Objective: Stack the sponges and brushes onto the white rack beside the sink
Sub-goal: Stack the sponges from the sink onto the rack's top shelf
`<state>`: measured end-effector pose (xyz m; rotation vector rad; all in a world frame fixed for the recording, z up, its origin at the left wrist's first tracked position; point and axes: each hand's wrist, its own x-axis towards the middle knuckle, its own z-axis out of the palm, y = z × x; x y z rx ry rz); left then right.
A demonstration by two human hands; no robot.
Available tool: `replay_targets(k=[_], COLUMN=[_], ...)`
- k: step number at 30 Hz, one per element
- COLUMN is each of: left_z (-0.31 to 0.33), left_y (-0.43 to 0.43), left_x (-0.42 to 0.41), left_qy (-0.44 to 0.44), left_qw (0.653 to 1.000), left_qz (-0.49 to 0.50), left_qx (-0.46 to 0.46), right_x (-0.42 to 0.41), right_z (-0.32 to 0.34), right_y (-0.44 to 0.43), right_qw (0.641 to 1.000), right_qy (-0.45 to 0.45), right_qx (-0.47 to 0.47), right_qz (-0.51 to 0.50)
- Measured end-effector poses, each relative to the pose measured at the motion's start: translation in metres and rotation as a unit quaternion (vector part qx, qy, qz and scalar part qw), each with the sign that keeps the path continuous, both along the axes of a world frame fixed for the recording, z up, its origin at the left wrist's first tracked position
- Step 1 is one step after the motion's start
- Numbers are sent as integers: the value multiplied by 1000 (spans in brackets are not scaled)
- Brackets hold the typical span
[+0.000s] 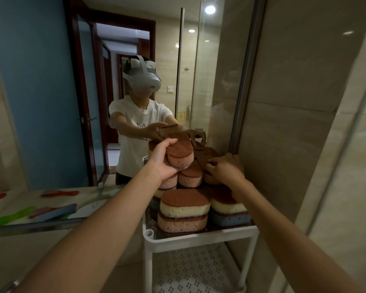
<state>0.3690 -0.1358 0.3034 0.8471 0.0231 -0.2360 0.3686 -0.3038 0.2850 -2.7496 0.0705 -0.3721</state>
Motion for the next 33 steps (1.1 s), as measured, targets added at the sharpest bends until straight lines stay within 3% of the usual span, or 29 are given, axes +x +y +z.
replay_targets(k=[4, 7, 11, 18, 20, 21, 22, 23, 25, 27, 28, 30, 33], left_z=[15, 24, 28, 24, 24, 24, 22, 20, 11, -1, -6, -11, -13], left_y=[-10, -26, -46, -70, -72, -73, -73, -71, -68, -66, -66, -66, -66], left_x=[-7, -13, -15, -18, -20, -21, -20, -18, -11, -7, -6, -6, -7], left_qy=[-8, -21, -27, -52, -95, -127, -165, -210, -283, -297, -292, -282, -273], left_qw=[1000, 998, 997, 991, 983, 968, 935, 877, 720, 584, 541, 500, 485], left_qz=[3, 15, 5, -85, -77, -52, -19, 15, 25, -26, -52, -89, -111], left_qx=[21, 61, 69, 84, 140, 212, 314, 432, 633, 755, 787, 814, 823], right_x=[-20, -42, -52, -50, -46, -43, -39, -35, -28, -23, -21, -19, -16], right_z=[4, 13, 19, 13, 11, 9, 5, 0, -8, -14, -16, -19, -21], right_y=[-1, 0, -5, -26, -34, -39, -45, -50, -57, -61, -61, -61, -59], right_qw=[980, 950, 927, 931, 928, 928, 930, 935, 946, 956, 960, 969, 974], right_qy=[-80, -174, -141, -212, -221, -215, -200, -180, -149, -138, -133, -116, -91], right_qx=[174, 227, 257, 271, 287, 296, 303, 304, 288, 260, 245, 219, 208], right_qz=[48, 126, 234, 123, 85, 69, 55, 38, 8, -6, -10, -7, 9])
